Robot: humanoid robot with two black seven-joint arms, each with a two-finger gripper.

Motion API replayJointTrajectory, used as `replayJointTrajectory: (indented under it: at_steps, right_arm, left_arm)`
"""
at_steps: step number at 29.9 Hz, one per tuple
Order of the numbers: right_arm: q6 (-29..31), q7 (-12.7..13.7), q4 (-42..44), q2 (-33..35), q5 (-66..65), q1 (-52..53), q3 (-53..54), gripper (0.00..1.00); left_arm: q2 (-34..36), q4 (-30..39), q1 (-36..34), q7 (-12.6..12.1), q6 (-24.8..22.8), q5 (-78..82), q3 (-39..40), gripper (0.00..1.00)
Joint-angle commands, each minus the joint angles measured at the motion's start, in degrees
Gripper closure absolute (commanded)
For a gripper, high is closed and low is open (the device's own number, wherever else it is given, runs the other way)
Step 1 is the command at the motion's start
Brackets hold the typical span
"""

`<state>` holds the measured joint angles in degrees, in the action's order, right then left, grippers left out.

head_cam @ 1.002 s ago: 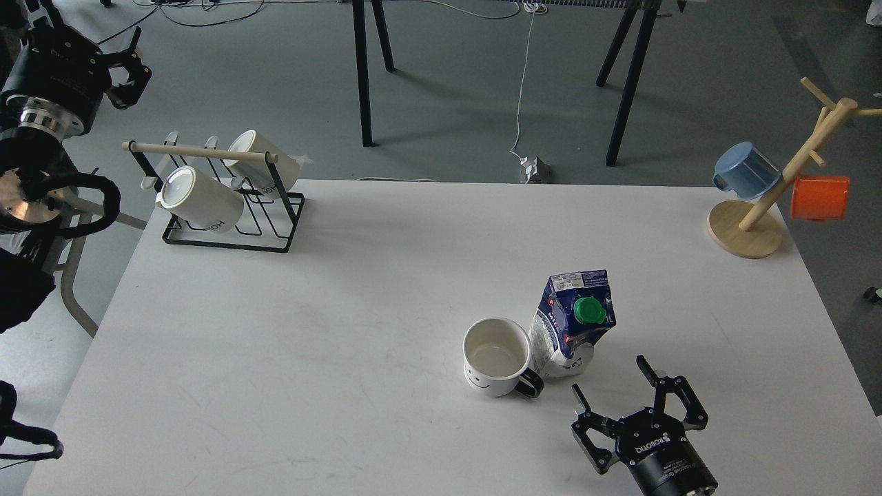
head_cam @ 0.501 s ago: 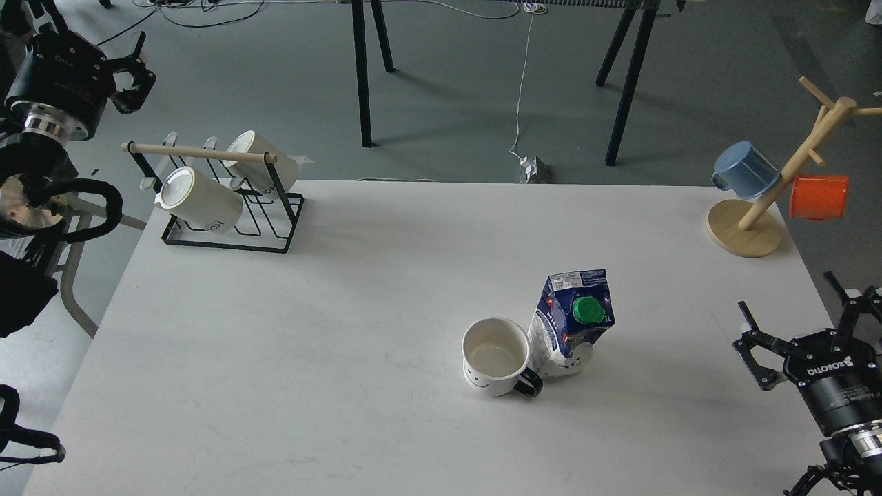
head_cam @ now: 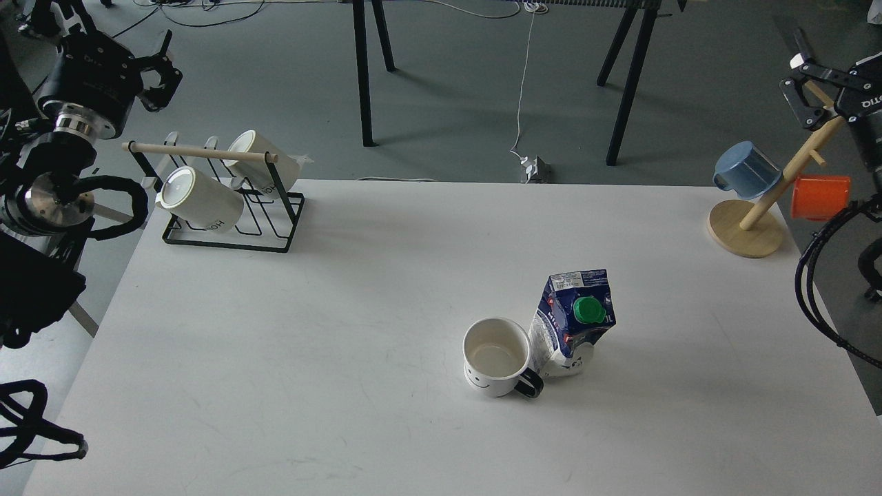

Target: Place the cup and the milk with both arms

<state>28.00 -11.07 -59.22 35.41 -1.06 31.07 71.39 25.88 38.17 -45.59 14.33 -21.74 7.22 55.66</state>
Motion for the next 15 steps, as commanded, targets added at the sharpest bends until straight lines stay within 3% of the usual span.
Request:
replayJointTrajectory:
  at_steps: [1, 6, 15]
  right_arm:
    - [0.00, 0.52, 11.38, 0.09, 0.00, 7.93, -4.23, 0.01]
    - [0.00, 2.36, 22.38, -1.22, 0.79, 14.89, -6.88, 0.01]
    - [0.00, 2.54, 25.12, -4.91, 5.45, 15.51, -7.14, 0.01]
  left_arm:
    - [-1.97, -0.46, -1.17, -0.01, 0.03, -0.01, 0.06, 0.00]
    - [-3.73, -1.43, -1.70, 0.08, -0.06, -0.28, 0.15, 0.00]
    - [-4.43, -0.73, -1.70, 0.25, 0.03, -3.70, 0.15, 0.00]
